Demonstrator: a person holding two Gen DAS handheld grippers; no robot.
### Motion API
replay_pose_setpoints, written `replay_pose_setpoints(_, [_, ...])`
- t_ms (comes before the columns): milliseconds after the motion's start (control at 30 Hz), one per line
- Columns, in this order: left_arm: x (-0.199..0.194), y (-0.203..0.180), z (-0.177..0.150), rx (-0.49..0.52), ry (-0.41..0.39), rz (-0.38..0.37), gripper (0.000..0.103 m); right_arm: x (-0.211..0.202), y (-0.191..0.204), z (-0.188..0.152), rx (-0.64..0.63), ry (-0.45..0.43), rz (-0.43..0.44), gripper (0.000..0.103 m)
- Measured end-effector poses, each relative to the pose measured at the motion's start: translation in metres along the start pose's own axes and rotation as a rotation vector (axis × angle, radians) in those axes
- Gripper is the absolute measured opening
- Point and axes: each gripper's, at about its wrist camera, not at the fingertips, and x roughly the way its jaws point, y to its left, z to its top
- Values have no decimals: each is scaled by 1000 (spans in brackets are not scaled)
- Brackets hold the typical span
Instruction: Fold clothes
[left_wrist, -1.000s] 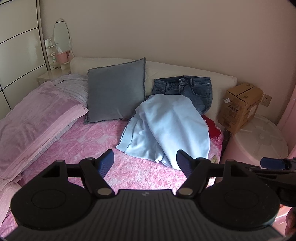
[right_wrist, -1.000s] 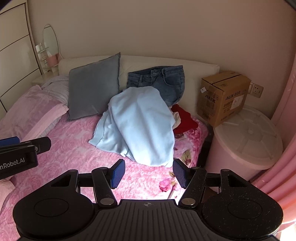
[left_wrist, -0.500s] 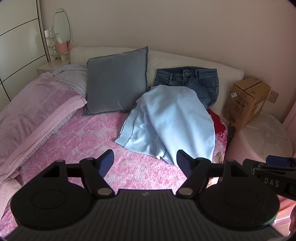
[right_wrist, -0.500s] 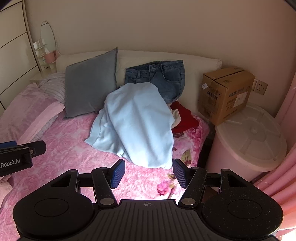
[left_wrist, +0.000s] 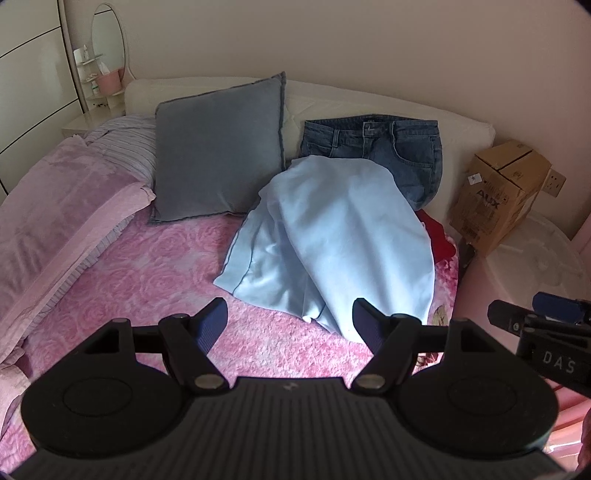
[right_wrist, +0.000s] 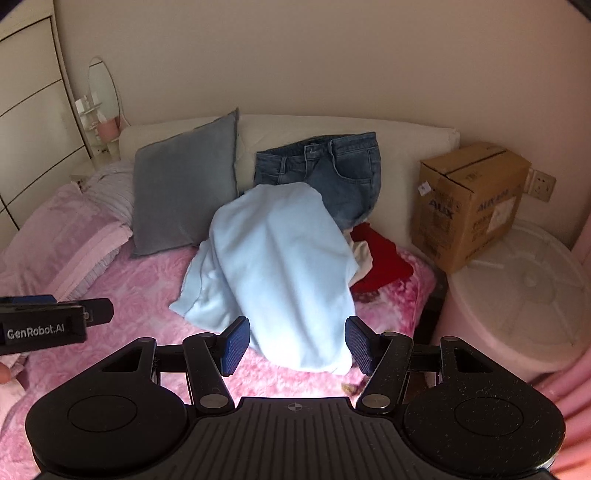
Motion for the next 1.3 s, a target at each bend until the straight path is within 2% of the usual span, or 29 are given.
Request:
replay_pose_setpoints(267, [40, -13, 24, 6, 30, 9, 72, 36, -20, 19, 1, 51, -1, 61])
replay_pose_setpoints(600, [92, -20, 52, -5, 68, -9, 71, 85, -49, 44, 52, 141, 46, 61])
replay_pose_setpoints(867, [143, -15, 60, -22, 126, -10, 71, 134, -62, 55, 50, 175, 45, 61])
replay_pose_setpoints(1300, [222, -21, 65, -9, 181, -80, 71, 211, -76, 65, 52, 208, 49, 61])
